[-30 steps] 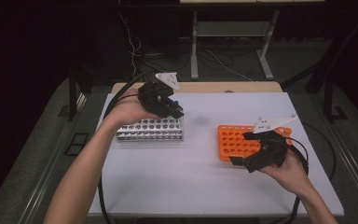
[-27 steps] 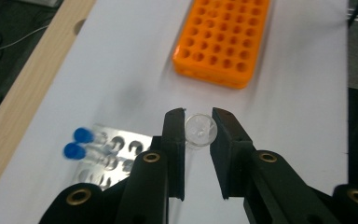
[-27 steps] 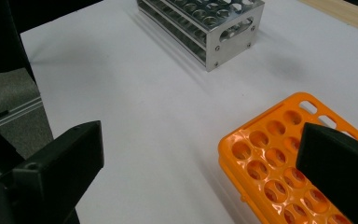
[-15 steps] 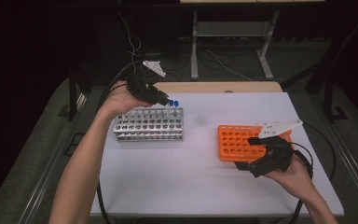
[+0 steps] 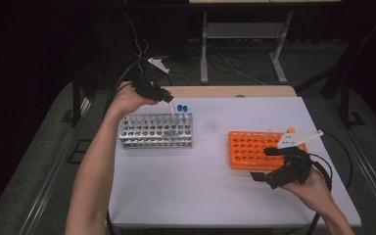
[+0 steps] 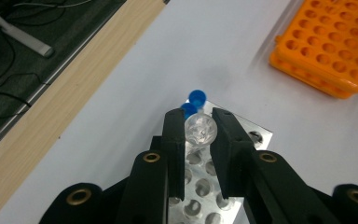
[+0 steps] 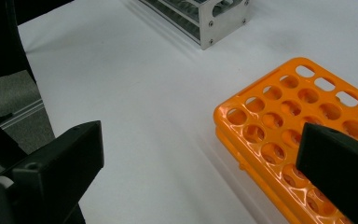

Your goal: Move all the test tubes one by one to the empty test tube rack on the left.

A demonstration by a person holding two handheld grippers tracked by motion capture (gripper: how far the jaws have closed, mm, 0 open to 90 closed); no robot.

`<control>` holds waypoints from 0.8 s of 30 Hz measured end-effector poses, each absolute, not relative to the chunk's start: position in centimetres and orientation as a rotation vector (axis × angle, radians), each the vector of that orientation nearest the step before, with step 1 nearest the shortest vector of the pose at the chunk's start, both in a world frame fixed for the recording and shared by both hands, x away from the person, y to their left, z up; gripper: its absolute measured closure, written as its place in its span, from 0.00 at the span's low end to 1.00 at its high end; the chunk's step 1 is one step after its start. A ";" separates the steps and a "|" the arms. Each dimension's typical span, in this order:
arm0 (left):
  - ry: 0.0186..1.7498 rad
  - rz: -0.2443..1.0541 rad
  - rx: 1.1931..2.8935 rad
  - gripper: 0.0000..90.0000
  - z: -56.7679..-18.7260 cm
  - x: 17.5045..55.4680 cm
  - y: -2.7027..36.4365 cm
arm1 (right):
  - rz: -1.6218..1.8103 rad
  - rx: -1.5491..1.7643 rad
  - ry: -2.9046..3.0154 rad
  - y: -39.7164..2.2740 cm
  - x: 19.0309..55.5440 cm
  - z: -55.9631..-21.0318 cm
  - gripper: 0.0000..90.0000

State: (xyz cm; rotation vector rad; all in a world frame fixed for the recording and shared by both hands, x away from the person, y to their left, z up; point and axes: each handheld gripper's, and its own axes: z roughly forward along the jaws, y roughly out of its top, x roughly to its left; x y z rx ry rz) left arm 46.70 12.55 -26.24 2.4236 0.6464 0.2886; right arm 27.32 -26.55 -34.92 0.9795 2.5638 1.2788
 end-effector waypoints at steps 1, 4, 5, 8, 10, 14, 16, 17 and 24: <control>0.656 0.289 2.423 0.83 -26.5 46.9 12.5 | 1.282 0.983 2.564 -26.6 27.3 -35.0 0.00; 0.679 0.279 2.428 0.83 -27.1 47.7 12.5 | 1.286 0.987 2.561 -26.9 27.2 -35.2 0.00; 0.691 0.280 2.430 0.83 -27.4 48.0 12.5 | 1.287 0.993 2.562 -26.9 27.2 -35.2 0.00; 0.710 0.273 2.427 0.83 -28.0 48.6 12.4 | 1.282 1.006 2.563 -27.1 27.3 -35.5 0.00; 0.717 0.262 2.430 0.83 -28.4 49.0 12.3 | 1.284 1.008 2.559 -27.3 27.2 -35.6 0.00; 0.734 0.236 2.432 0.83 -29.1 49.3 12.2 | 1.284 1.027 2.553 -27.8 27.2 -35.9 0.00; 0.741 0.222 2.437 0.83 -29.3 49.4 12.2 | 1.287 1.041 2.547 -28.0 27.2 -36.0 0.00; 0.745 0.218 2.439 0.83 -29.5 49.4 12.2 | 1.288 1.041 2.545 -28.1 27.2 -36.1 0.00; 0.761 0.198 2.446 0.83 -30.8 49.6 12.3 | 1.289 1.041 2.537 -28.2 27.1 -36.0 0.00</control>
